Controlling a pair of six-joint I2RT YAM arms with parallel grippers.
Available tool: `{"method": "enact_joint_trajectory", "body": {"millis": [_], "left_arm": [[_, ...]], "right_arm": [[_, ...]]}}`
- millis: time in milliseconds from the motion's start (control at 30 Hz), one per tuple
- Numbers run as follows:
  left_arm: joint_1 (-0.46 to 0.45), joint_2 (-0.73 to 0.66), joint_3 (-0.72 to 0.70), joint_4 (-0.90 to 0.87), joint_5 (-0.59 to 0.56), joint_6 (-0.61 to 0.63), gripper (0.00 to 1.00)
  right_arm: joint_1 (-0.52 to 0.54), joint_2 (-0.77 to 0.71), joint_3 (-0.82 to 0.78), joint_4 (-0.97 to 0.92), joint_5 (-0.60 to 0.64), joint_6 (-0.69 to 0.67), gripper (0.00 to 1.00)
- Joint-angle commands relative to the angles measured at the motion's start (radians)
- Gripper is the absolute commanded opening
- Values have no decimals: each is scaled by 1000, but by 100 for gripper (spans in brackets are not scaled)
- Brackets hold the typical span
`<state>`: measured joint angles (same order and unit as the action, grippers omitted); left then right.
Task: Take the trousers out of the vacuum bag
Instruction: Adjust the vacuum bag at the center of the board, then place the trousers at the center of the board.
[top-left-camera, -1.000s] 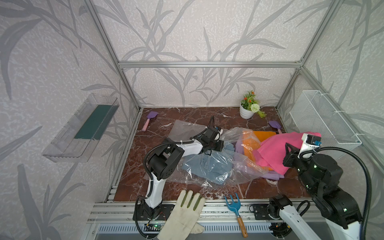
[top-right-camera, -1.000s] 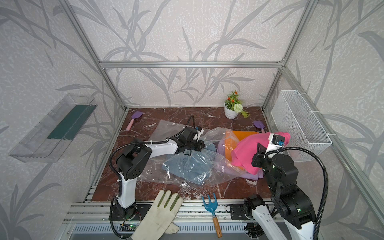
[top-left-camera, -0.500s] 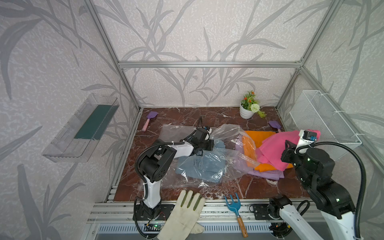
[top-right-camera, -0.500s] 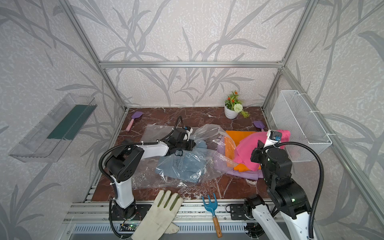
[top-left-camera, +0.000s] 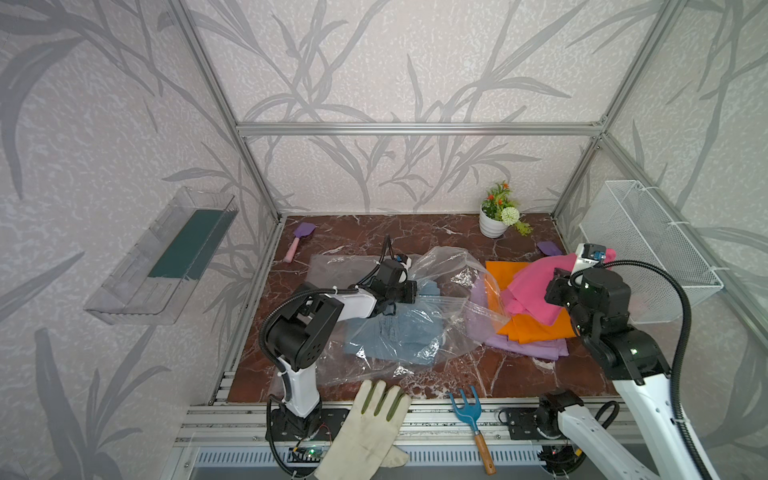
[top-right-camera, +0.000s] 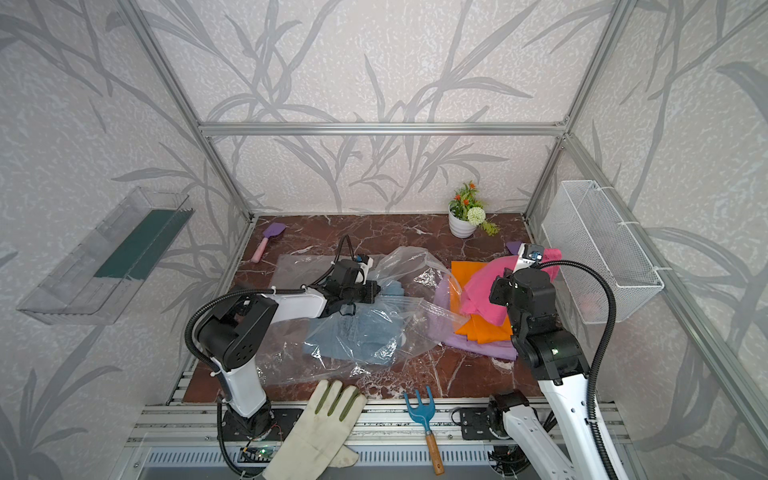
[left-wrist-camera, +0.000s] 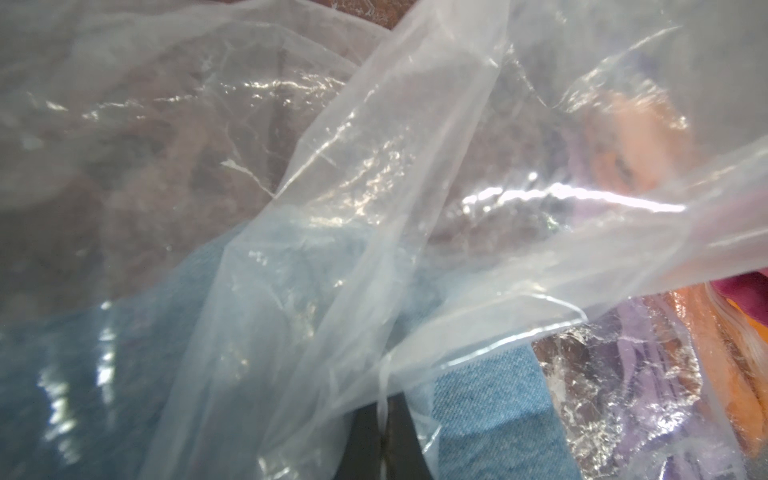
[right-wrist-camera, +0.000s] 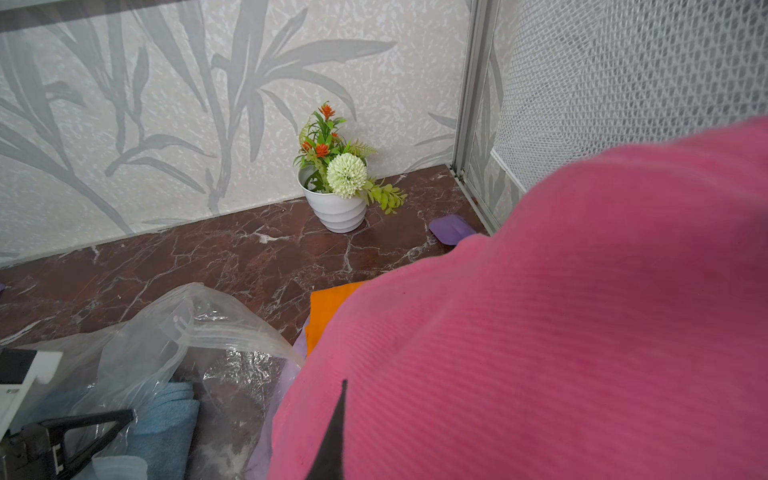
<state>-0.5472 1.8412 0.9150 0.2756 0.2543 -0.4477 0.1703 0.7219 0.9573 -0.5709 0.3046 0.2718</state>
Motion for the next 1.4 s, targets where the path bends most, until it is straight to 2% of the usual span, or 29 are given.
{"method": "enact_joint_trajectory", "body": {"millis": [0,367,600,733,900,1133,1367], "left_arm": [[20,7,-62,-157,-60,-2,0],[22,-97,-16,-148,28,-15,0],[21,-135,9,-167,28,-1,0],[21,-135,10,-175,33,-3,0],[22,-139,6,-178,25,-2,0],[21,-134,13,-177,32,-1,0],[21,-113,33,-187,40,5,0]], "right_arm": [[-32,6,18,207,-59,36,0],[-82,150,64,415,-139,94,0],[-126,245,93,533,-146,141,0],[-173,298,94,606,-181,216,0],[-190,327,84,637,-196,252,0],[-216,275,-103,659,-211,319,0],[-216,95,-374,611,-177,394,0]]}}
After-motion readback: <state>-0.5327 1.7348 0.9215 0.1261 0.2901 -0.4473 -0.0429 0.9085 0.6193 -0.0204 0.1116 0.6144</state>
